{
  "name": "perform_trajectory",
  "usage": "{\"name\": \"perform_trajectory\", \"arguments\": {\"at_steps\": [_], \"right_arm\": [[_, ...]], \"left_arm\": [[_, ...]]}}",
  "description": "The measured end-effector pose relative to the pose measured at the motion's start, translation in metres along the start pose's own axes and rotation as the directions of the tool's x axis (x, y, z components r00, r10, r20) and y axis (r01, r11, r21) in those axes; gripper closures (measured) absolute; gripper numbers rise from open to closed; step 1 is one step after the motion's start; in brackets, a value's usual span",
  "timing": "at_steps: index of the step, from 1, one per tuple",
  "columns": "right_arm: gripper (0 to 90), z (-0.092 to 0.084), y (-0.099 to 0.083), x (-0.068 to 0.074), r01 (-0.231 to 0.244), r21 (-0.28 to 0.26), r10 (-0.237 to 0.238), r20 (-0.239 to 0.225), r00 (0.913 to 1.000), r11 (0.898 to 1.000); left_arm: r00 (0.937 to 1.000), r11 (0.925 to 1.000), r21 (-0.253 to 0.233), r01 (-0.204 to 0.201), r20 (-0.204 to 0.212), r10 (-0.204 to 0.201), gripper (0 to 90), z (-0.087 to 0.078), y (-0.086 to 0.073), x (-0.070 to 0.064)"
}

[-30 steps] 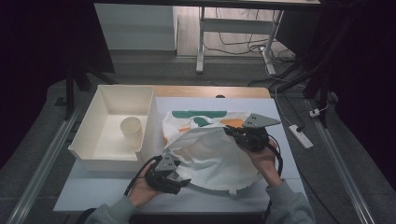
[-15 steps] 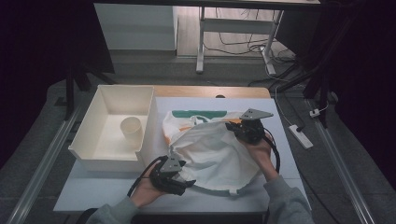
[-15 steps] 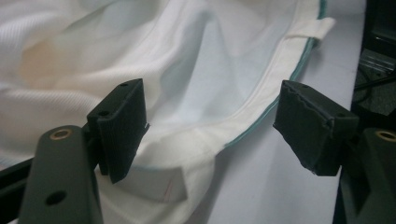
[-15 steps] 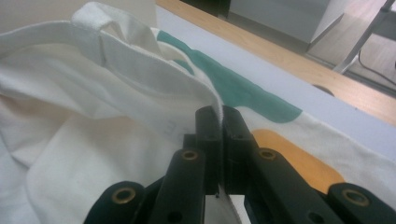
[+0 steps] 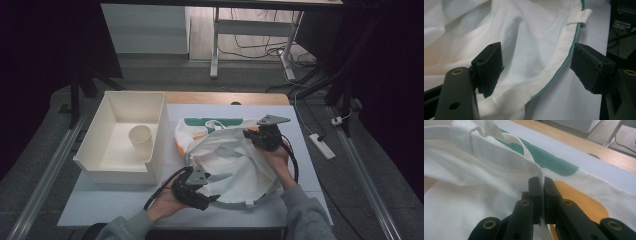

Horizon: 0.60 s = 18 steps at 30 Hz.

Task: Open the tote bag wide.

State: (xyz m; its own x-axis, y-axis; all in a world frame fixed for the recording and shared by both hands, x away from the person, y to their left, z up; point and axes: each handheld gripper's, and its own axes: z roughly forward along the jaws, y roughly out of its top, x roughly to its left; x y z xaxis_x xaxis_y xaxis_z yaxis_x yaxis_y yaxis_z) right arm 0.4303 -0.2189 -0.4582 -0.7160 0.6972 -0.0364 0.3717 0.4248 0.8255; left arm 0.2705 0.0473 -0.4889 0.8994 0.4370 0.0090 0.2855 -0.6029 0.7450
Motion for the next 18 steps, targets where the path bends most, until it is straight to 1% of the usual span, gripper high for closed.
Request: {"name": "perform_trajectory", "arguments": {"at_steps": [5, 8, 11, 14, 15, 16, 18], "right_arm": [[86.7, 0.006, -0.002, -0.005, -0.013, 0.013, 0.013, -0.007, 0.9999, 1.0], [86.7, 0.008, -0.004, -0.007, -0.02, 0.019, 0.02, -0.009, 0.9997, 1.0], [86.6, 0.01, -0.005, -0.009, -0.025, 0.022, 0.025, -0.001, 0.9997, 0.999], [86.7, 0.011, -0.005, -0.009, -0.018, 0.024, 0.018, 0.007, 0.9998, 1.0], [86.7, 0.011, -0.005, -0.009, -0.019, 0.024, 0.019, 0.008, 0.9998, 1.0], [86.7, 0.01, -0.005, -0.009, -0.021, 0.024, 0.02, 0.007, 0.9998, 0.999], [86.6, 0.01, -0.006, -0.01, -0.023, 0.022, 0.023, 0.006, 0.9997, 0.999]], "left_arm": [[0.9994, 0.9991, 0.033, -0.026, 0.025, 0.025, 26.6, 0.012, 0.006, -0.002], [0.9986, 0.9986, 0.042, -0.032, 0.042, 0.03, 26.7, 0.019, 0.009, -0.003], [0.9978, 0.9981, 0.052, -0.034, 0.058, 0.031, 26.7, 0.027, 0.013, -0.005], [0.9961, 0.9952, 0.073, -0.065, 0.064, 0.06, 26.6, 0.037, 0.017, -0.011], [0.9949, 0.9941, 0.078, -0.076, 0.073, 0.07, 26.7, 0.04, 0.018, -0.013], [0.9943, 0.9938, 0.08, -0.078, 0.078, 0.072, 26.6, 0.042, 0.019, -0.015], [0.9924, 0.9915, 0.087, -0.098, 0.083, 0.09, 26.7, 0.045, 0.021, -0.02]]}}
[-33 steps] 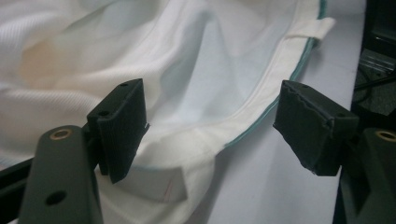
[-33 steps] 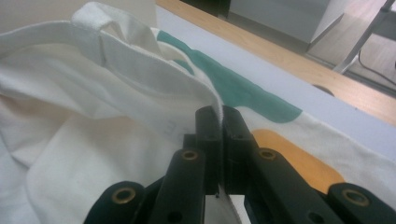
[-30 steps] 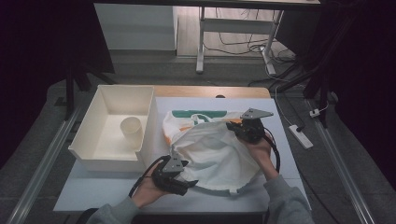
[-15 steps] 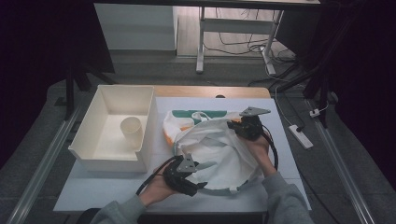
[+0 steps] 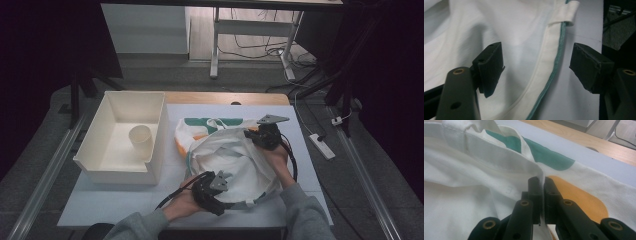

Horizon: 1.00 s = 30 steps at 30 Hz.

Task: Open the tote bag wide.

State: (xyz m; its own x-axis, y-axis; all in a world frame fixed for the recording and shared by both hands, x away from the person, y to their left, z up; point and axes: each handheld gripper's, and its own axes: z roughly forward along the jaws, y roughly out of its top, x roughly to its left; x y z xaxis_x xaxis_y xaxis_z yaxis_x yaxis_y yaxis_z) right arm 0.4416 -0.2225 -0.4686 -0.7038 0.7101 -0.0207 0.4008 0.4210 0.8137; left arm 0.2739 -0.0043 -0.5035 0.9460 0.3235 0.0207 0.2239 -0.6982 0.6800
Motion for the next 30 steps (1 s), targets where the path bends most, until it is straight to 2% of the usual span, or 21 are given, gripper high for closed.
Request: {"name": "perform_trajectory", "arguments": {"at_steps": [5, 10, 13, 19, 24, 30], "right_arm": [[86.5, 0.001, -0.001, -0.001, -0.004, 0.002, 0.004, -0.002, 1.0, 1.0], [86.2, 0.001, -0.001, -0.001, -0.008, 0.002, 0.008, -0.006, 1.0, 1.0], [86.1, 0.001, -0.002, -0.001, -0.012, 0.008, 0.012, -0.01, 0.9999, 1.0], [86.1, 0.001, -0.002, 0.0, -0.007, 0.008, 0.008, -0.01, 0.9999, 1.0], [86.1, 0.0, -0.001, 0.001, 0.001, 0.007, -0.001, -0.008, 1.0, 1.0], [86.1, -0.002, -0.001, 0.002, 0.013, 0.005, -0.013, -0.005, 0.9999, 1.0]], "left_arm": [[0.9995, 0.9994, 0.018, -0.031, 0.008, 0.031, 27.9, 0.01, 0.007, -0.007], [0.9989, 0.9982, 0.037, -0.047, -0.005, 0.047, 32.3, 0.02, 0.01, -0.009], [0.9981, 0.9969, 0.066, -0.044, -0.04, 0.047, 43.2, 0.026, 0.01, -0.009], [0.9986, 0.9965, 0.069, -0.048, -0.018, 0.049, 59.3, 0.029, 0.009, -0.008], [0.9992, 0.9975, 0.06, -0.038, -0.01, 0.038, 83.4, 0.026, 0.009, -0.005], [0.9997, 0.9984, 0.051, -0.024, -0.003, 0.024, 86.8, 0.022, 0.008, -0.003]]}}
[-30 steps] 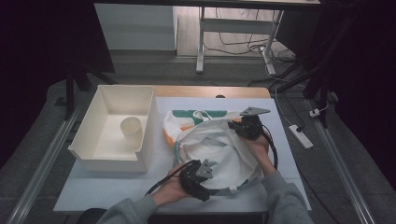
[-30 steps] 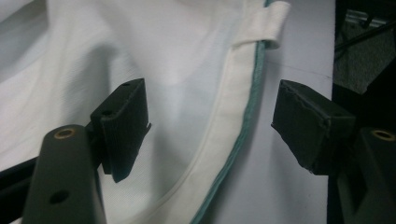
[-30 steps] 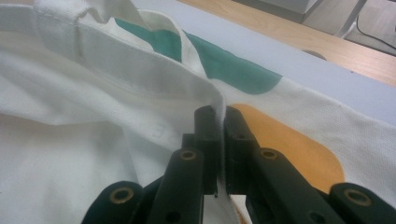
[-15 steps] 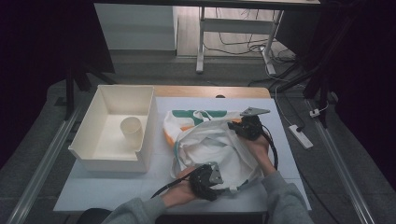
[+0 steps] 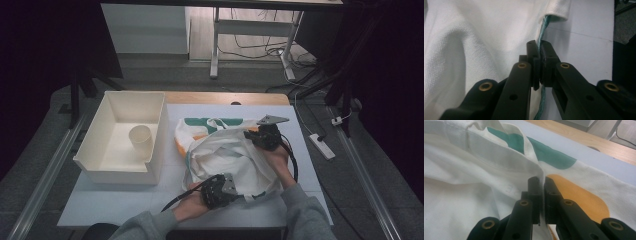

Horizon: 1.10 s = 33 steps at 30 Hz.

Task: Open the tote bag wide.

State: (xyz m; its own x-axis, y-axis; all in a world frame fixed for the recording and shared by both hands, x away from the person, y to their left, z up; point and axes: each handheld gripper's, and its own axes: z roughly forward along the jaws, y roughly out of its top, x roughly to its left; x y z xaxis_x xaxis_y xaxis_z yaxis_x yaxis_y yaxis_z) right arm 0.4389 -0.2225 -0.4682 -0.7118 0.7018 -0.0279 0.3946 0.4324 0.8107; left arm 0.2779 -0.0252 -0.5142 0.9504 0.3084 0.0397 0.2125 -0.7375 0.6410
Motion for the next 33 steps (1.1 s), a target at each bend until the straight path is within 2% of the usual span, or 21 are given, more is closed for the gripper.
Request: {"name": "perform_trajectory", "arguments": {"at_steps": [7, 16, 20, 23, 27, 29, 31, 33], "right_arm": [[86.2, -0.003, 0.001, 0.001, 0.007, 0.001, -0.007, -0.006, 1.0, 1.0], [86.2, -0.014, 0.007, 0.006, 0.047, 0.011, -0.047, -0.015, 0.9988, 0.999], [86.2, -0.02, 0.011, 0.009, 0.067, 0.013, -0.066, -0.023, 0.9975, 0.998], [86.1, -0.025, 0.015, 0.01, 0.078, 0.002, -0.078, -0.022, 0.9967, 0.997], [86.1, -0.029, 0.016, 0.011, 0.079, -0.004, -0.079, -0.015, 0.9968, 0.997], [86.1, -0.029, 0.016, 0.01, 0.075, -0.001, -0.075, -0.012, 0.9971, 0.997], [86.1, -0.028, 0.015, 0.009, 0.068, 0.004, -0.068, -0.01, 0.9976, 0.998], [86.1, -0.026, 0.013, 0.007, 0.067, 0.013, -0.067, -0.005, 0.9977, 0.998]], "left_arm": [[0.9987, 0.9996, -0.028, 0.01, 0.05, -0.008, 87.2, -0.013, 0.0, 0.0], [0.9947, 0.9956, -0.094, 0.008, 0.103, 0.002, 87.3, -0.039, 0.002, -0.012], [0.9928, 0.9931, -0.115, -0.023, 0.114, 0.036, 87.3, -0.052, 0.006, -0.021], [0.9894, 0.9885, -0.147, -0.034, 0.135, 0.054, 87.3, -0.064, 0.009, -0.026], [0.9872, 0.9826, -0.179, -0.049, 0.141, 0.074, 87.3, -0.076, 0.013, -0.032], [0.986, 0.9806, -0.189, -0.05, 0.147, 0.079, 87.3, -0.079, 0.014, -0.033], [0.9853, 0.982, -0.182, -0.049, 0.152, 0.077, 87.3, -0.076, 0.014, -0.031], [0.981, 0.984, -0.178, -0.014, 0.188, 0.048, 87.2, -0.071, 0.012, -0.026]]}}
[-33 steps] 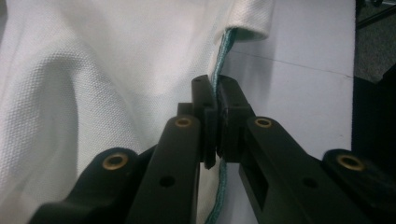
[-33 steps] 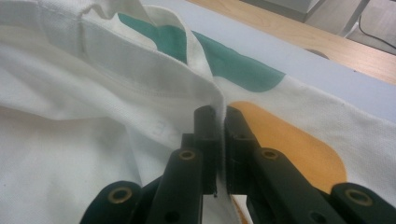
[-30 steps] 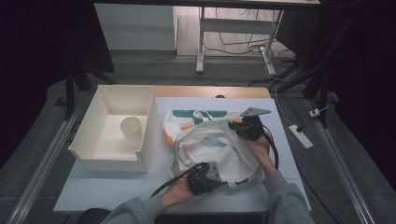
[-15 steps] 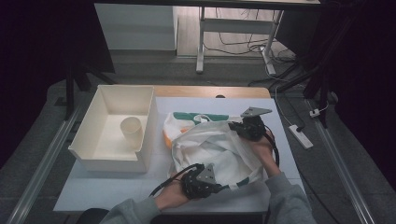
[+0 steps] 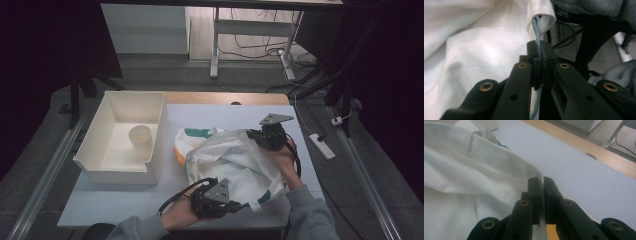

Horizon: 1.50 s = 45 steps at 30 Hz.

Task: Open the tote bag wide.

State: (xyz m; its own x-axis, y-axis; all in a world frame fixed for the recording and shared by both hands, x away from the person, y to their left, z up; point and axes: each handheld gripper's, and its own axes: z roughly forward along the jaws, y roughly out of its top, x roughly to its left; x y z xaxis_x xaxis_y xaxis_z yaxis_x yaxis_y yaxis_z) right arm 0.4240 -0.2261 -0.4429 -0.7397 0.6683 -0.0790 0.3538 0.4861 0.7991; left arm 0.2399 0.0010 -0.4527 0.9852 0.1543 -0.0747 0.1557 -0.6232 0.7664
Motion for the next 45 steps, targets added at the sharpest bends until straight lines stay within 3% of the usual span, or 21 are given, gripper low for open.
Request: {"name": "perform_trajectory", "arguments": {"at_steps": [2, 4, 6, 8, 16, 20, 32, 33, 37, 41, 42, 43, 45], "right_arm": [[86.1, 0.004, -0.003, -0.001, -0.003, 0.017, 0.003, 0.002, 1.0, 1.0], [85.8, 0.009, -0.007, -0.003, -0.006, 0.034, 0.006, 0.008, 0.9999, 0.999], [85.6, 0.013, -0.01, -0.005, -0.015, 0.04, 0.014, 0.008, 0.9999, 0.999], [85.4, 0.015, -0.013, -0.007, -0.02, 0.044, 0.02, 0.009, 0.9998, 0.999], [85.4, 0.023, -0.02, -0.009, 0.002, 0.069, -0.005, 0.038, 0.9993, 0.998], [85.4, 0.032, -0.028, -0.013, -0.014, 0.097, 0.01, 0.04, 0.9991, 0.995], [85.1, 0.042, -0.036, -0.015, -0.032, 0.109, 0.027, 0.042, 0.9988, 0.994], [84.7, 0.041, -0.035, -0.015, -0.033, 0.108, 0.028, 0.04, 0.9988, 0.994], [78.2, 0.038, -0.034, -0.015, -0.035, 0.094, 0.032, 0.034, 0.9989, 0.995], [68.5, 0.033, -0.031, -0.012, -0.027, 0.085, 0.027, 0.0, 0.9996, 0.996], [63.1, 0.026, -0.027, -0.009, -0.028, 0.055, 0.028, -0.011, 0.9995, 0.998], [59.7, 0.021, -0.025, -0.007, -0.031, 0.033, 0.031, -0.009, 0.9995, 0.999], [56.7, 0.015, -0.022, -0.005, -0.028, 0.009, 0.028, -0.005, 0.9996, 1.0]], "left_arm": [[0.9993, 0.9996, 0.001, 0.03, 0.024, -0.03, 87.2, 0.004, -0.003, 0.006], [0.9987, 0.999, 0.005, 0.045, 0.024, -0.045, 87.2, 0.007, -0.006, 0.011], [0.9991, 0.999, 0.016, 0.041, -0.01, -0.041, 87.2, 0.011, -0.007, 0.013], [0.999, 0.9989, 0.024, 0.041, -0.018, -0.04, 87.2, 0.013, -0.007, 0.014], [0.997, 0.9956, 0.055, 0.076, -0.022, -0.074, 87.0, 0.026, -0.014, 0.023], [0.9961, 0.9936, 0.071, 0.087, -0.021, -0.086, 86.8, 0.031, -0.016, 0.026], [0.9945, 0.9895, 0.1, 0.104, -0.024, -0.102, 85.0, 0.041, -0.021, 0.033], [0.9954, 0.9902, 0.103, 0.094, -0.024, -0.092, 83.2, 0.04, -0.02, 0.032], [0.997, 0.9943, 0.086, 0.062, -0.051, -0.058, 60.0, 0.033, -0.017, 0.025], [0.9966, 0.9979, 0.04, 0.052, -0.067, -0.049, 49.2, 0.015, -0.009, 0.022], [0.9936, 0.9984, 0.013, 0.055, -0.099, -0.054, 44.7, 0.003, -0.005, 0.025], [0.9936, 0.9984, 0.013, 0.055, -0.099, -0.054, 42.0, 0.003, -0.005, 0.025], [0.9868, 0.997, -0.013, 0.077, -0.142, -0.078, 39.4, -0.009, -0.002, 0.031]]}}
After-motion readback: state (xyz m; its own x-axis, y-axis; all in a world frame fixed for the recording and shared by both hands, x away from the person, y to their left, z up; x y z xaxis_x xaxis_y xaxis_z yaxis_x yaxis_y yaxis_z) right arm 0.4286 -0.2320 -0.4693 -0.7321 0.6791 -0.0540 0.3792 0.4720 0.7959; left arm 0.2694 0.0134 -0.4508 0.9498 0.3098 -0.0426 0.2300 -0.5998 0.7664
